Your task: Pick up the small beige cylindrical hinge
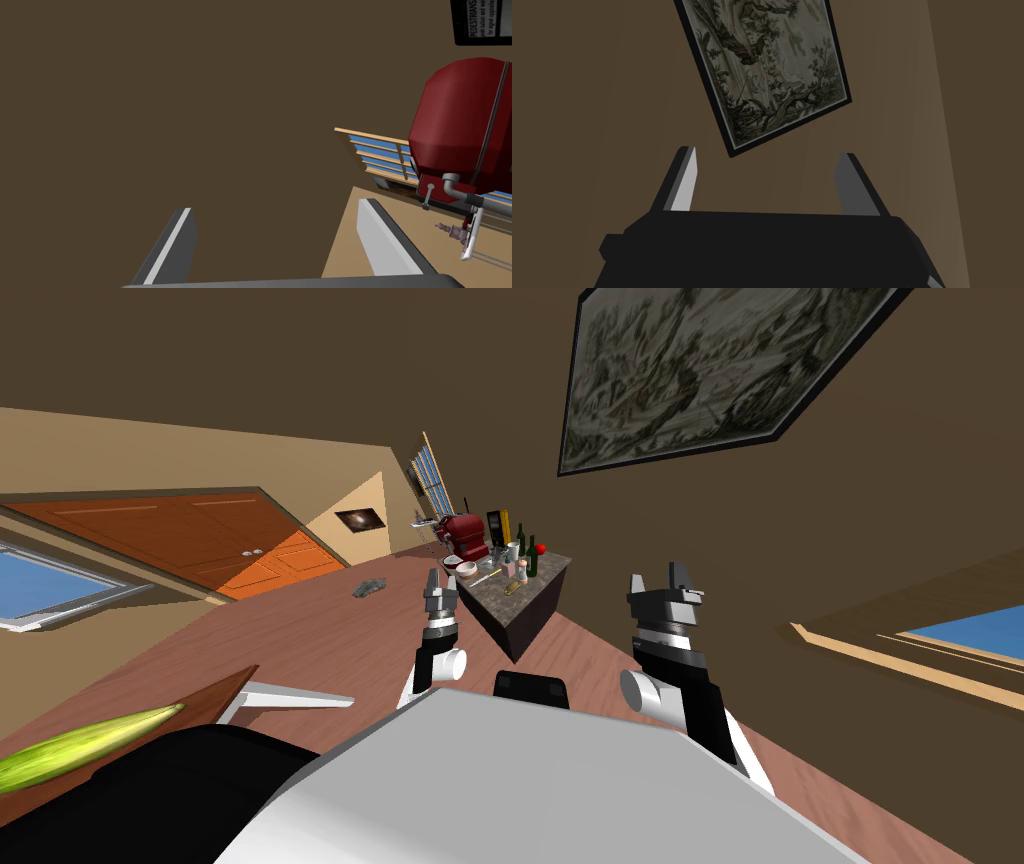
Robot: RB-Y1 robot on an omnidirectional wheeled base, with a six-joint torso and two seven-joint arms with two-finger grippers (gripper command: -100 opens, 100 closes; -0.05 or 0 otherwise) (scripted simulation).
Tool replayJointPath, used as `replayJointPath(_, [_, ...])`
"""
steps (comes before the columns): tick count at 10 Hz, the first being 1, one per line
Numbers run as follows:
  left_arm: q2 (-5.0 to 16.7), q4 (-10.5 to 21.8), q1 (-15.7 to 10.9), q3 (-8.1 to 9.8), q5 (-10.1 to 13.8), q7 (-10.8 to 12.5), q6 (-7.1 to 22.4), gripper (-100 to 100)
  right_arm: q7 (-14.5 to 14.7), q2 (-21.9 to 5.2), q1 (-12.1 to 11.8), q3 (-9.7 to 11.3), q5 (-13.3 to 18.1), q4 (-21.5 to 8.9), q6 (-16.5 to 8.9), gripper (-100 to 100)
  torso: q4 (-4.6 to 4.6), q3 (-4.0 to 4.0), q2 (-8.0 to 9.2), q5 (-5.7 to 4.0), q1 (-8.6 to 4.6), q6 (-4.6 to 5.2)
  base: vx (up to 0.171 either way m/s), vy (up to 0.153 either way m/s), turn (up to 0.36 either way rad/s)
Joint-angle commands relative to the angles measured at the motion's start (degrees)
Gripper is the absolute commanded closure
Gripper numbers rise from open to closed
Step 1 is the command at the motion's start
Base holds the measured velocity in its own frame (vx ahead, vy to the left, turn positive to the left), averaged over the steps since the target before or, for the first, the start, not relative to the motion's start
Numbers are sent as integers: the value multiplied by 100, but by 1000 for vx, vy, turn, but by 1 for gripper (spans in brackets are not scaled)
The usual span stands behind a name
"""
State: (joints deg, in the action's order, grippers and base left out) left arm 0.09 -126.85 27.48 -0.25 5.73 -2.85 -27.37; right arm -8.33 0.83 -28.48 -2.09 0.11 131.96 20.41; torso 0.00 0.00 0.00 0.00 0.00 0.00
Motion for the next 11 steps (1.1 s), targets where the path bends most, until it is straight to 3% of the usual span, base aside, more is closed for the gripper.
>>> replayJointPath(1, [185,27,-27,66,-3,-12,120,-100,0,0,0,0,0,0,0,0,0,0,0,0,0,0,-4,-6,8])
replayJointPath(4, [586,129,-120,323,-10,-49,575,-100,0,0,0,0,0,0,0,0,1,3,6,-1,-6,0,-18,-23,19])
replayJointPath(5, [586,129,-120,323,-10,-49,608,-100,0,0,0,0,0,0,0,0,2,4,8,-2,-8,0,-17,-21,12])
replayJointPath(6, [711,176,-162,444,-10,-63,844,-100,0,0,0,0,0,0,0,0,2,4,7,-2,-7,0,-20,-23,17])
replayJointPath(7, [711,176,-162,444,-10,-63,844,-100,0,0,0,0,0,0,0,0,1,4,7,-1,-6,0,-15,-20,10])
replayJointPath(8, [831,226,-208,580,-10,-77,1050,-100,0,0,0,0,0,0,0,0,1,3,6,-2,-7,0,-7,-27,16])
replayJointPath(9, [831,226,-208,580,-10,-77,1112,-100,0,0,0,0,0,0,0,0,1,2,4,-2,-8,0,-10,-24,14])
replayJointPath(10, [946,281,-260,728,-8,-90,1353,-100,0,0,0,0,0,0,0,0,1,2,4,-2,-8,0,-18,-27,22])
replayJointPath(11, [946,281,-260,728,-8,-90,1408,-100,0,0,0,0,0,0,0,0,1,3,5,-2,-9,0,-17,-23,13])
